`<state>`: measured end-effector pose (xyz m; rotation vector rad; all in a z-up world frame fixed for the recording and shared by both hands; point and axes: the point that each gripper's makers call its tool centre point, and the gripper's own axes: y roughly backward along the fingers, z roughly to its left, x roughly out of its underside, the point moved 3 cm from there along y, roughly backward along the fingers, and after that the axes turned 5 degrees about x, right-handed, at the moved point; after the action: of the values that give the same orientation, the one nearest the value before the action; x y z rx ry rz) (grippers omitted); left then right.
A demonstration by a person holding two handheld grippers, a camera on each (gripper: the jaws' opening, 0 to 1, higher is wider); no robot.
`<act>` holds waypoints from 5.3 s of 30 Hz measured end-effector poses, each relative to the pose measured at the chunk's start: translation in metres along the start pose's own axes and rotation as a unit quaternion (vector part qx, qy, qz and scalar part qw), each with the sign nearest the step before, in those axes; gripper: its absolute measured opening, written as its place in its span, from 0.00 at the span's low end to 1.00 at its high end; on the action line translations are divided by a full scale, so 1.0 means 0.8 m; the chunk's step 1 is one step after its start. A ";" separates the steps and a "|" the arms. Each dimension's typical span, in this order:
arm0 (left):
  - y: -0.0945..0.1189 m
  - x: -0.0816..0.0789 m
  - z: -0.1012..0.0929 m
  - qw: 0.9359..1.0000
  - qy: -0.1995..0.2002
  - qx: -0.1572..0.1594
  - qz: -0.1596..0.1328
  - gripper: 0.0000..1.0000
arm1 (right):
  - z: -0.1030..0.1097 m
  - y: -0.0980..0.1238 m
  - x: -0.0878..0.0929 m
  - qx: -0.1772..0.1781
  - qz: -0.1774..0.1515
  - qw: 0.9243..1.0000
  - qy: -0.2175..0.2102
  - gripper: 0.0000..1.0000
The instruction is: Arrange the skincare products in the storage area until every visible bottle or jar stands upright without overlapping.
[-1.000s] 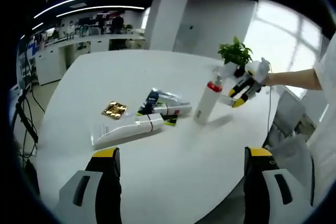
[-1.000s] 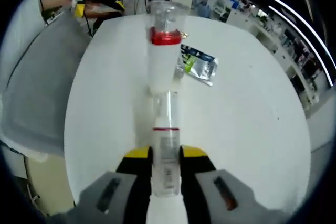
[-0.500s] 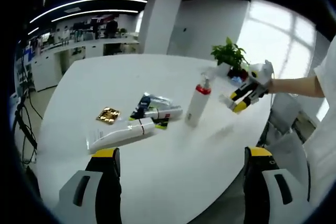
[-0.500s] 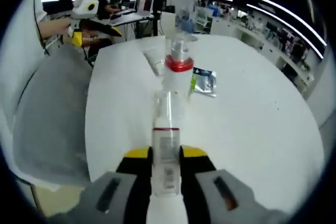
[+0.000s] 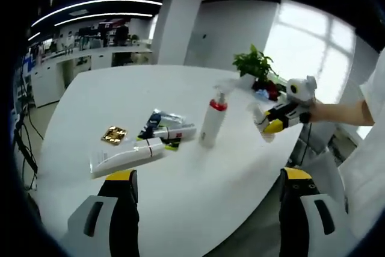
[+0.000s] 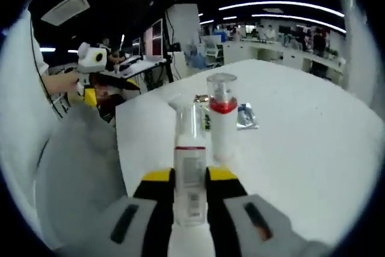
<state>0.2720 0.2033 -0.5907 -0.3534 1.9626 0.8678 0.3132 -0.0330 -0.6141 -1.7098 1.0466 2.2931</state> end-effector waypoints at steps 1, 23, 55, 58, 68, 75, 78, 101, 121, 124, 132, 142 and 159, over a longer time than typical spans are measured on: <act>0.000 -0.002 -0.002 1.000 0.000 0.003 -0.002 0.96 | 0.006 0.001 -0.004 -0.003 -0.010 1.000 -0.007 0.19; -0.009 -0.054 -0.115 0.974 0.051 0.211 -0.071 0.86 | 0.116 0.002 -0.066 -0.099 -0.154 0.977 -0.109 0.19; -0.015 -0.089 -0.160 0.933 0.057 0.348 -0.075 0.27 | 0.179 0.012 -0.102 -0.211 -0.200 0.948 -0.128 0.20; -0.015 -0.087 -0.166 0.930 0.046 0.357 -0.067 0.20 | 0.178 0.013 -0.102 -0.211 -0.200 0.948 -0.130 0.20; -0.016 -0.092 -0.166 0.931 0.034 0.358 -0.066 0.17 | 0.175 0.017 -0.103 -0.209 -0.208 0.948 -0.124 0.21; -0.024 -0.093 -0.165 0.935 0.012 0.350 -0.053 0.17 | 0.186 0.010 -0.079 -0.201 -0.143 0.966 -0.073 0.37; -0.027 -0.094 -0.163 0.938 -0.004 0.343 -0.051 0.17 | 0.188 0.008 -0.053 -0.185 -0.102 0.975 -0.074 0.39; -0.055 -0.065 -0.159 0.948 -0.106 0.299 0.004 0.17 | 0.143 0.030 -0.123 -0.043 -0.171 0.981 -0.075 0.27; -0.077 -0.058 -0.154 0.945 -0.124 0.301 0.017 0.18 | 0.130 0.021 -0.115 0.001 -0.148 0.989 -0.032 0.21; -0.082 -0.053 -0.151 0.946 -0.133 0.294 0.024 0.18 | 0.130 0.015 -0.110 0.005 -0.132 0.991 -0.016 0.21; -0.096 -0.023 -0.136 0.949 -0.149 0.269 0.063 0.18 | 0.121 0.009 -0.108 0.013 -0.125 0.992 -0.003 0.21; -0.111 -0.014 -0.123 0.949 -0.177 0.252 0.072 0.17 | 0.116 -0.005 -0.099 0.027 -0.100 0.994 0.034 0.21; -0.156 0.001 -0.096 0.942 -0.235 0.222 0.095 0.17 | 0.085 -0.028 -0.071 0.078 -0.055 0.993 0.070 0.21</act>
<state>0.2919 0.0613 -0.6206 0.2894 1.6879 0.5356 0.2886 0.0405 -0.5655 -1.8363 1.0931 1.9952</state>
